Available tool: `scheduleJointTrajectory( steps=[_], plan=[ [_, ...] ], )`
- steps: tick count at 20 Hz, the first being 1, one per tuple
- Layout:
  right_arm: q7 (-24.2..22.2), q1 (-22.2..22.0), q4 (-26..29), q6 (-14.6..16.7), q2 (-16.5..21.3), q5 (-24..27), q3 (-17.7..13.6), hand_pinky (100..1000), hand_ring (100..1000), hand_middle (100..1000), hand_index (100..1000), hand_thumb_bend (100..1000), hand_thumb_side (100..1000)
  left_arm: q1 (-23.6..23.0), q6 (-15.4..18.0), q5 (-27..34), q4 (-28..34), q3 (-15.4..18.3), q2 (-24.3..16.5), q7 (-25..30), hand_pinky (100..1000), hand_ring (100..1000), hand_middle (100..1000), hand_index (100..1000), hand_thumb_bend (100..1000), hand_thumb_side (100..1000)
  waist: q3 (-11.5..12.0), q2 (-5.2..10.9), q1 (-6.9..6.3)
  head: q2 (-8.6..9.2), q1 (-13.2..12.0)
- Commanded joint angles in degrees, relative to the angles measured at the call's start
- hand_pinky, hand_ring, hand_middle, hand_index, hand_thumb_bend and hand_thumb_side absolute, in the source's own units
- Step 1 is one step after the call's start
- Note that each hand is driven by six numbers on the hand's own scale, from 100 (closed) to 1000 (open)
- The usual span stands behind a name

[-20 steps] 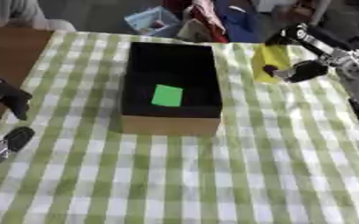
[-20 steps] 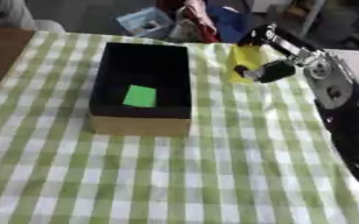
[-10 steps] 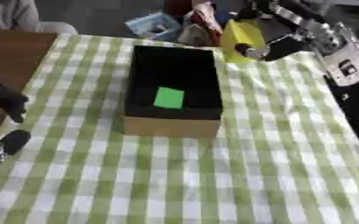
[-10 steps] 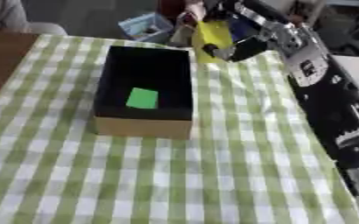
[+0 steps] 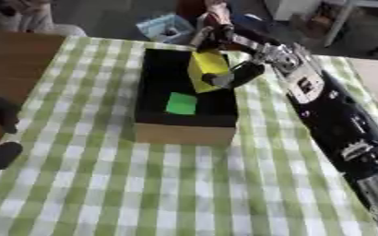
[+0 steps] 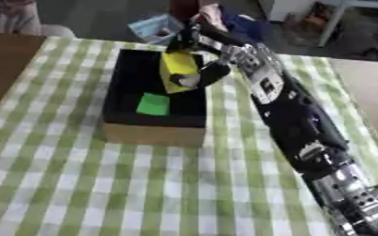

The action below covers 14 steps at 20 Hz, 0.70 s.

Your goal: Pick up objects on the table and place them in the box.

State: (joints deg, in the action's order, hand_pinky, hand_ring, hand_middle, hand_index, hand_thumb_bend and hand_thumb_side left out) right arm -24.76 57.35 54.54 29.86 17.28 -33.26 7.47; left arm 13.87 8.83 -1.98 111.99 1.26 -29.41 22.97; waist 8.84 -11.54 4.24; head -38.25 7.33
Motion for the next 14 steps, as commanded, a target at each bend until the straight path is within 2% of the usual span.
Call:
scheduleJointTrajectory(
  steps=[1,8,14],
  plan=[
    [-0.5,0.6,-0.5,0.8,-0.2,-2.2,0.2,745,640,596,797,275,343,0.8,0.1,0.5,0.7,0.2,-0.5,0.2,728,501,510,700,434,450,0.0,0.83,-0.54,0.66,0.3],
    [-3.3,0.2,0.6,2.1,0.2,-3.7,1.2,786,744,820,890,422,429,0.7,0.0,0.3,0.5,0.5,-0.2,0.4,730,502,511,700,430,455,-0.6,0.57,-0.47,1.01,-0.2],
    [-2.6,0.1,4.4,2.6,2.6,-0.5,1.4,802,767,887,902,444,407,0.2,-0.1,0.0,0.1,0.8,-0.1,0.3,732,503,511,701,427,460,-1.7,0.72,-0.49,1.19,-0.8]
  ],
)
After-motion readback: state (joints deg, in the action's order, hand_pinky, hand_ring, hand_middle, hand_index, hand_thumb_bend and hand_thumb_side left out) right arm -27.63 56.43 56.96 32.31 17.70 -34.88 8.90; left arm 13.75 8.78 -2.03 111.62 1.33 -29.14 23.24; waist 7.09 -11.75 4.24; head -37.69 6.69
